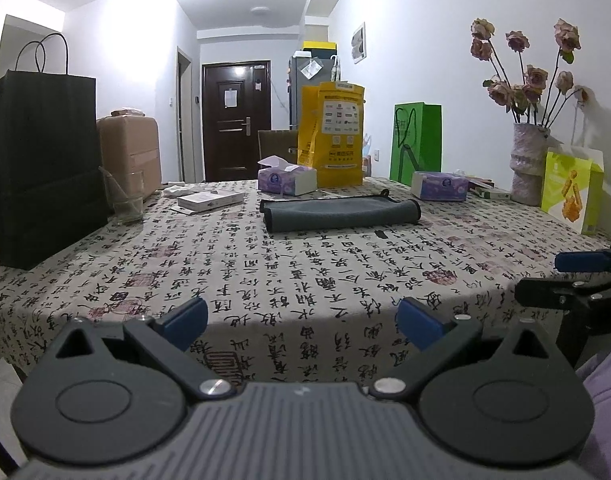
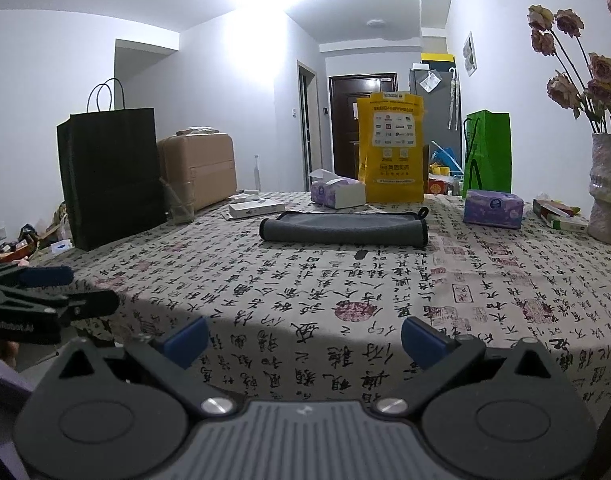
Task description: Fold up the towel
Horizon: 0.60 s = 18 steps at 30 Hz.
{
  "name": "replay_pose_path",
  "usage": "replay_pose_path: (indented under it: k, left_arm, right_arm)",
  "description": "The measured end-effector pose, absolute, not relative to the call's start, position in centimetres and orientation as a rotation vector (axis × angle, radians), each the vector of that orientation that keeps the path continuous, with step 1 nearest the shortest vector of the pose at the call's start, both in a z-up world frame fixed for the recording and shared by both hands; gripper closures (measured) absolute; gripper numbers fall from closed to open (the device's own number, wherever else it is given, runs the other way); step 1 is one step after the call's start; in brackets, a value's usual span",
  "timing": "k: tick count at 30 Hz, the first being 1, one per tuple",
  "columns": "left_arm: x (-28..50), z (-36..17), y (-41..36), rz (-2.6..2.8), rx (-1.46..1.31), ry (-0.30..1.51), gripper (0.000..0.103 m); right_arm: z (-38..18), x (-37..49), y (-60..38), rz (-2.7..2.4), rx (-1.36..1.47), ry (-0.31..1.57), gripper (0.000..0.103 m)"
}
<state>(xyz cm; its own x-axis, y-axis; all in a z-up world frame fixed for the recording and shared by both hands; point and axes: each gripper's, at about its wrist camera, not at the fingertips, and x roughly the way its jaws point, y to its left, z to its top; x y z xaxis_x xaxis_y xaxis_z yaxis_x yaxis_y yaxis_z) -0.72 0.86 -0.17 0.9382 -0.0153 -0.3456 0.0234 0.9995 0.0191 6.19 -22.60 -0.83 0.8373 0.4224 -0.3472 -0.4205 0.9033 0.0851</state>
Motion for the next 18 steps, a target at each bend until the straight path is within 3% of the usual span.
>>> replay_pose_path:
  k: [18]
  left_arm:
    - [-0.74, -0.20, 0.80, -0.021, 0.023, 0.353, 0.000]
  right_arm:
    - [-0.89, 6.10, -22.42, 0.451, 0.008, 0.368, 0.000]
